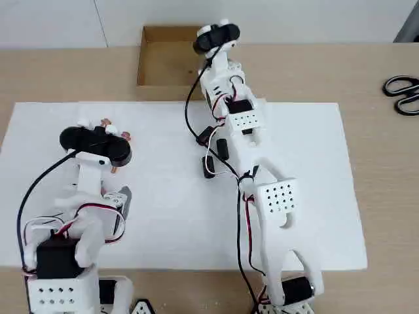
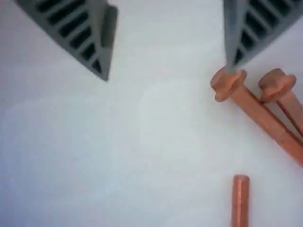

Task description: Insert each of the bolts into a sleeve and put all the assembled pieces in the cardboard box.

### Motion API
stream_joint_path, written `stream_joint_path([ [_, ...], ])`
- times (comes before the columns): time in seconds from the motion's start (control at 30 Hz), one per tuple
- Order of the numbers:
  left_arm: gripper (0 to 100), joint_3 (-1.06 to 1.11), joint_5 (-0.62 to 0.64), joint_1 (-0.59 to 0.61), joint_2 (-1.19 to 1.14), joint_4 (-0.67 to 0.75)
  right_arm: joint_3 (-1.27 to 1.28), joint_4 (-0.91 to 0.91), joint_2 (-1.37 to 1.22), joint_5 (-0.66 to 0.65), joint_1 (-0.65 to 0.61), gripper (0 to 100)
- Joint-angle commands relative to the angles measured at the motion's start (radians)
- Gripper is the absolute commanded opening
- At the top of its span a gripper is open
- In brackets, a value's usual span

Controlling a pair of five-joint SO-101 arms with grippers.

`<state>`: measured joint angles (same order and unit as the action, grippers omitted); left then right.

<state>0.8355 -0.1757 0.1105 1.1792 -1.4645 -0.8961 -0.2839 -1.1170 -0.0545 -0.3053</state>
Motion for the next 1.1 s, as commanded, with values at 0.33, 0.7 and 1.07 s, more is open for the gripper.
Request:
stream_joint_path([
  [0.33,15,-0.008,-0.003,0.003,0.011,0.025,-0.084,0.025,0.031,-0.058,0.004,13.3],
  [0.7,15,-0.012,-0.003,0.005,0.012,0.020,-0.571,-0.467,0.028,-0.058,0.008,13.3],
  [1.07,15,-0.010,0.041,0.005,0.012,0.018,-0.787,-1.121,0.202,-0.055,0.035,13.4],
])
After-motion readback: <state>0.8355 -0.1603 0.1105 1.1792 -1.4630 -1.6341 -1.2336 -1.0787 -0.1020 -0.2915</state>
